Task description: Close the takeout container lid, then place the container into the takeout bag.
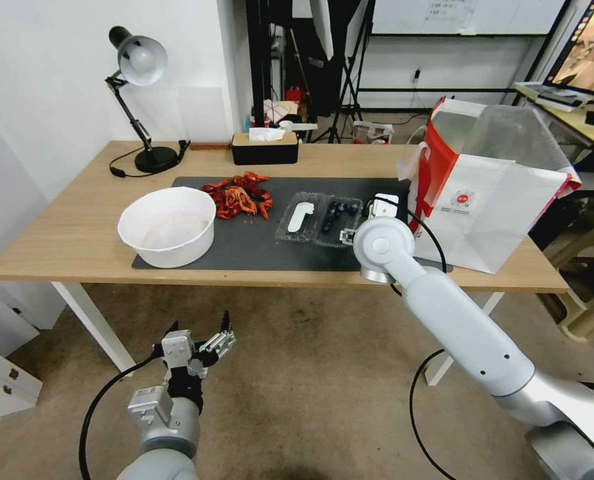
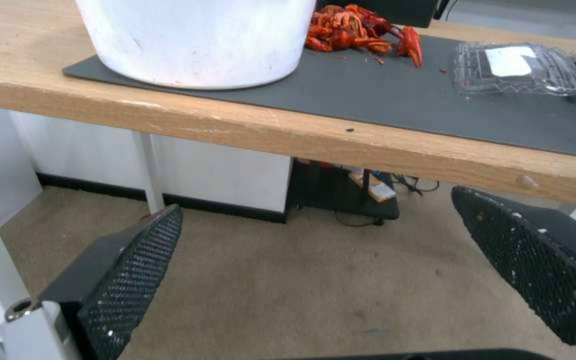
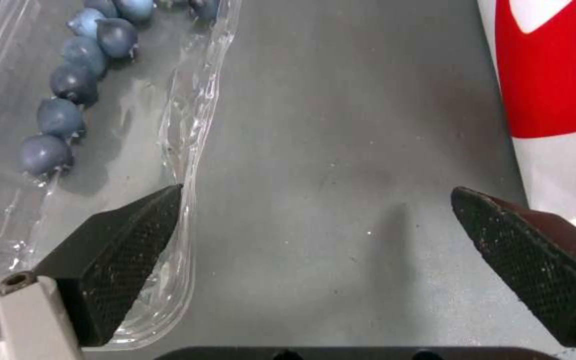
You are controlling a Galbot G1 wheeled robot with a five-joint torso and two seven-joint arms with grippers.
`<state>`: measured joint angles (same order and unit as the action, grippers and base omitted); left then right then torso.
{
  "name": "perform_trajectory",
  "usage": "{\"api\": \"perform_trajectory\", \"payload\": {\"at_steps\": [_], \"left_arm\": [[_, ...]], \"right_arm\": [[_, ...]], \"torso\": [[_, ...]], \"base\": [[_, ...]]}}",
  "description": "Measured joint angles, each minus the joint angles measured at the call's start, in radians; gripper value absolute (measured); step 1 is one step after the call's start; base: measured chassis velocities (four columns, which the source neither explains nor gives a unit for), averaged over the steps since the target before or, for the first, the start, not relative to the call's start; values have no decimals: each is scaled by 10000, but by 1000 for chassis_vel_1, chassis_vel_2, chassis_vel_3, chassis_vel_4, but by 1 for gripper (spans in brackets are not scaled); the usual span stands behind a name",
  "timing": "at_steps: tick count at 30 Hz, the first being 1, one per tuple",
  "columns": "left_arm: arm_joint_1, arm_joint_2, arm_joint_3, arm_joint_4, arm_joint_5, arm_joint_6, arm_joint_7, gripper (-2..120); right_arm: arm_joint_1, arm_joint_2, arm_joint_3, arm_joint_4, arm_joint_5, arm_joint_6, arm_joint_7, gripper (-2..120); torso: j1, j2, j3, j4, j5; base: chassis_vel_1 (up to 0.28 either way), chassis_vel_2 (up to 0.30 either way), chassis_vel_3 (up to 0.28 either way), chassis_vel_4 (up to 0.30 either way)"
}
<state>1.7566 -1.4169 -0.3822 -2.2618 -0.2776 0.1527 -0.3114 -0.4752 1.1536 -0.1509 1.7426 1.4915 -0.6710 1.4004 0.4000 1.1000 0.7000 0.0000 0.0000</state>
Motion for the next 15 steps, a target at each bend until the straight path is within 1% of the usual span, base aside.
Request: {"api": "perform_trajectory", "payload": {"at_steps": [15], "left_arm": [[11,14,-6,3,-2,-57,-21,100]], "right_arm": [[105,45,-22,-206,-148,-11,85,100]], "torso": [[0,0,0,0,0]], "base": [[0,0,0,0]]}}
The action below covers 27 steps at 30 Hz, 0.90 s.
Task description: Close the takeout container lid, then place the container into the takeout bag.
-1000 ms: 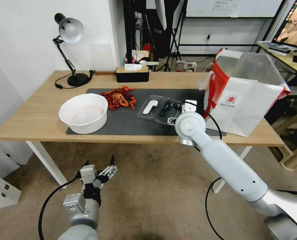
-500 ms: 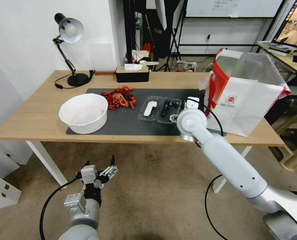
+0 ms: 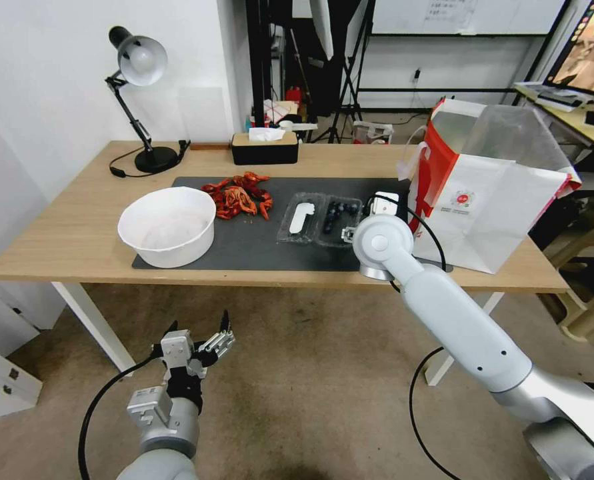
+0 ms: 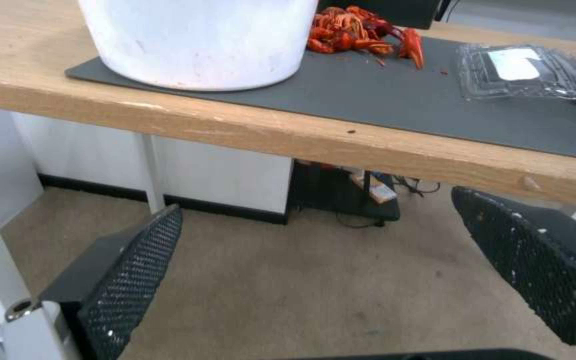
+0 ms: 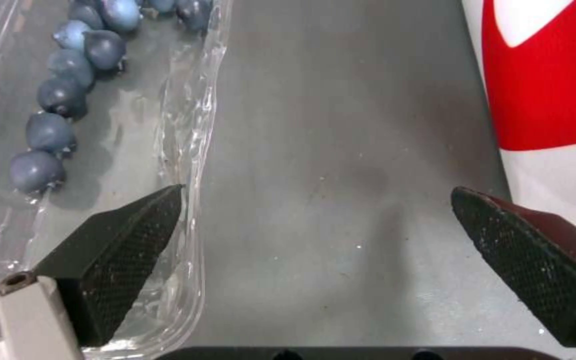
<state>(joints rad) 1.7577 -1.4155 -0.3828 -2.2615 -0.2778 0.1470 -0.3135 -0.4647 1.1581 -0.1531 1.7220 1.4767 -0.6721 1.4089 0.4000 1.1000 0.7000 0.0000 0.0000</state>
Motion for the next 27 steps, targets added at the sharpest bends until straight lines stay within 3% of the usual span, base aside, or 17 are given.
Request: {"api": "perform_trajectory", "payload": {"at_steps": [27], "left_arm": [[-18,22,22,23,-7,-15,-2,100]], "right_arm": [[-131,-143,91,-72,-271,-119,-104,100]], "torso": [[0,0,0,0,0]], "base": [[0,0,0,0]]}}
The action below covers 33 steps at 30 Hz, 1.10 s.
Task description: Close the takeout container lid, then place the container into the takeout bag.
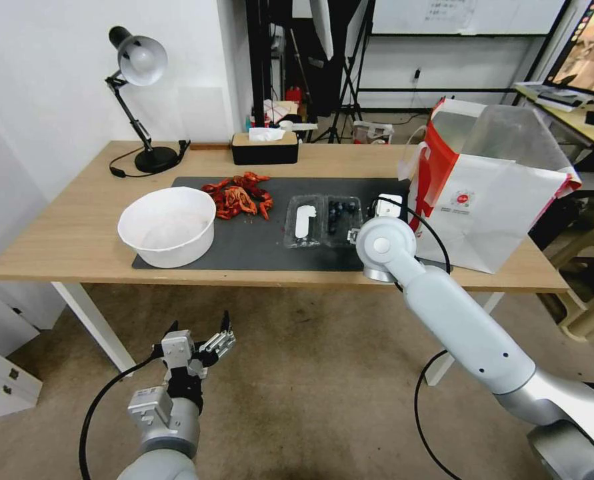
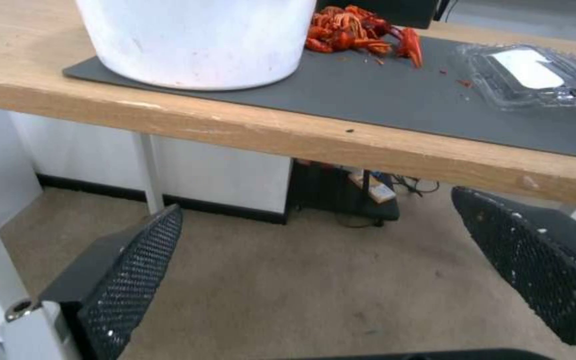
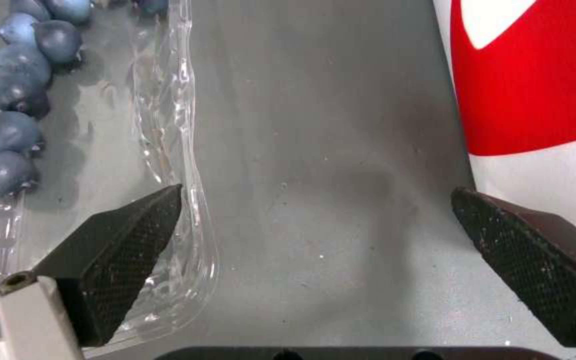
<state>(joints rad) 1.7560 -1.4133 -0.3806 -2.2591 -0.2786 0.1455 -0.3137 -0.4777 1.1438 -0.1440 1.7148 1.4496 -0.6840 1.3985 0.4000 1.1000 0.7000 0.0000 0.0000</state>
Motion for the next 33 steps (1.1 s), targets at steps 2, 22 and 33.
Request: {"api": "perform_trajectory", "payload": {"at_steps": [2,22,33], "left_arm": [[0,2,0,0,-1,0,0,100],[17,13,51,-33,33,3,13,100],[108,39,56,-192,20,-207,142,100]], "right_arm": [[-7,-6,9,-3,-25,-4,-18,100],[-1111,-878,66,1350,-4267,2069,-4482,100],[-4282,-1946,1587,2395,-9090,6629,-9378,100]], "torso": [[0,0,0,0,0],[0,0,0,0,1],[-2,0,-1,1,-2]], "base": [[0,0,0,0],[0,0,0,0],[0,0,0,0]]}}
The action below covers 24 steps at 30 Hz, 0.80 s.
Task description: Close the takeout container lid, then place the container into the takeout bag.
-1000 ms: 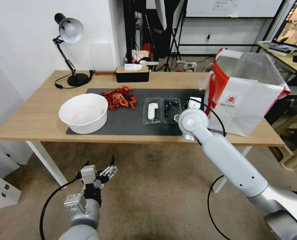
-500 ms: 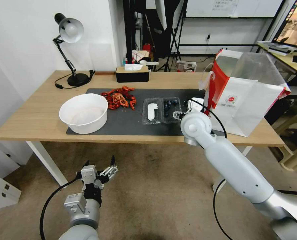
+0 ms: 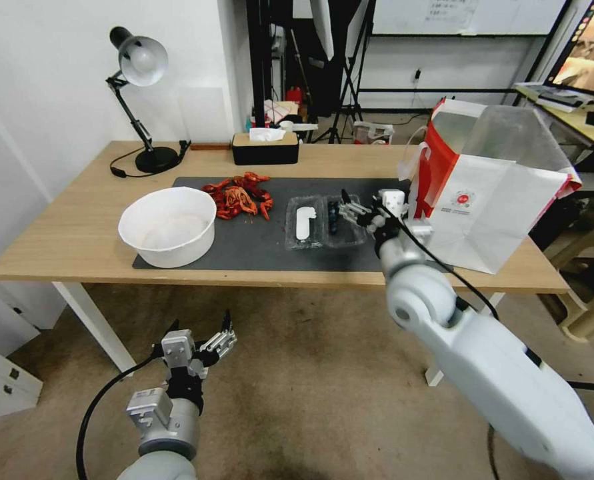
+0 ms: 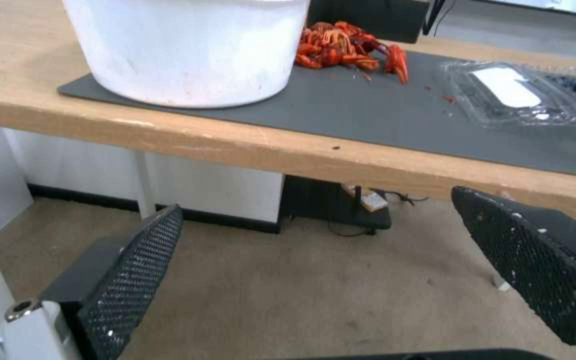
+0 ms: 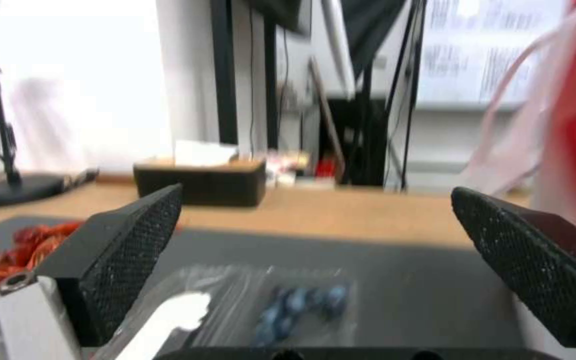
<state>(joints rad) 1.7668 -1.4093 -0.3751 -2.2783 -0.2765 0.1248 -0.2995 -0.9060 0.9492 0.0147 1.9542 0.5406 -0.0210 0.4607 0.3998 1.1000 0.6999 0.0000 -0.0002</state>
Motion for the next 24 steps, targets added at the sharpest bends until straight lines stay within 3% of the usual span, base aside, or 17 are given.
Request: {"api": "perform_trajectory", "payload": {"at_steps": [5,11,24], "left_arm": [[15,-22,24,-17,-1,-49,45,100],[35,-25,55,-75,-2,-113,70,100],[39,145,75,-90,-74,-246,186,100]], "right_arm": [[-1651,93,1024,566,-1121,929,-256,100],[-4604,789,2236,1214,-2511,2149,-656,100],[-7894,2184,3605,1853,-3521,3454,-1469,100]], "torso": [[0,1,0,0,-1],[-1,2,-1,-3,-1],[1,2,-1,-1,1]], "base": [[0,0,0,0],[0,0,0,0],[0,0,0,0]]}}
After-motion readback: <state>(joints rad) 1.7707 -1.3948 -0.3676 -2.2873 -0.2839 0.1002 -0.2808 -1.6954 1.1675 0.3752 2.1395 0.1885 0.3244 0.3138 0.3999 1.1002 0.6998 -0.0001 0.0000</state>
